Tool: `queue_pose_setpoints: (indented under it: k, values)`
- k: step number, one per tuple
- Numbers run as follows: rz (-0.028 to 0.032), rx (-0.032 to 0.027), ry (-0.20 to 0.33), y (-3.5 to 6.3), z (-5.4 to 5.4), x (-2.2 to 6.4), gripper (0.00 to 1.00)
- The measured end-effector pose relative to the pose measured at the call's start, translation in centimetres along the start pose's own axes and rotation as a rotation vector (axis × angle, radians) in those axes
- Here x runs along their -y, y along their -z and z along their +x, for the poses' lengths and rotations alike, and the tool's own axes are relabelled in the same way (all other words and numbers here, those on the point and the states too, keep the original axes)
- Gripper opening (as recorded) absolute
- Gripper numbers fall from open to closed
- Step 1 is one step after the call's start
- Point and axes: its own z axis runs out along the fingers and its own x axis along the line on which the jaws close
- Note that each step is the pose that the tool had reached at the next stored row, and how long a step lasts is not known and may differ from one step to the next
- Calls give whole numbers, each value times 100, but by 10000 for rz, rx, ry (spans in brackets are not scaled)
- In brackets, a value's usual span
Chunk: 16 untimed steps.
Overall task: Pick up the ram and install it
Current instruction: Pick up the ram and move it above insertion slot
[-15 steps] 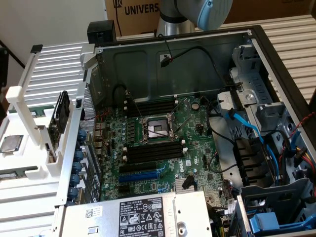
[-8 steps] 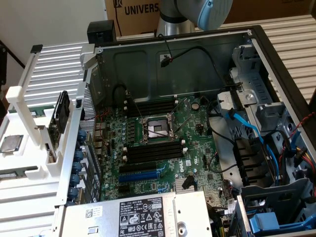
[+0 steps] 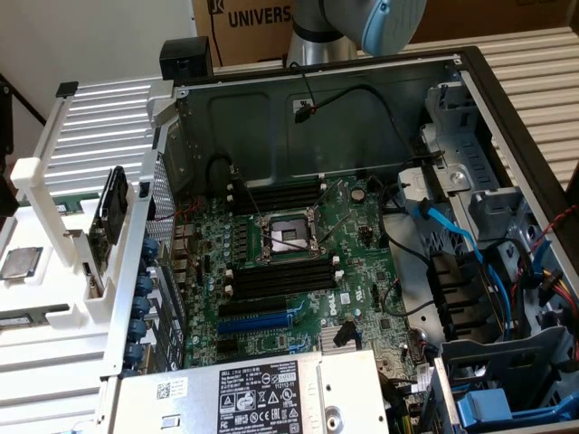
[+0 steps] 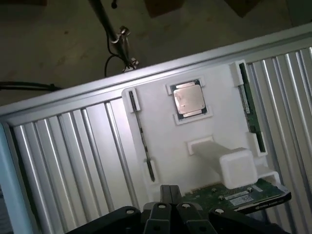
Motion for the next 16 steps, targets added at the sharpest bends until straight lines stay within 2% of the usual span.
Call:
queue_pose_setpoints:
  k: [3,6,9,10,13,16]
  values:
    - [8,6,329,-9,3,-12,10]
    - [25,10,496,-35,17,-58,10]
    - [129,47,745,-113,38,-122,10]
    - [142,55,772,-119,40,-122,10]
    - [140,68,792,-123,71,-121,10]
    - [141,69,792,-183,86,-121,10]
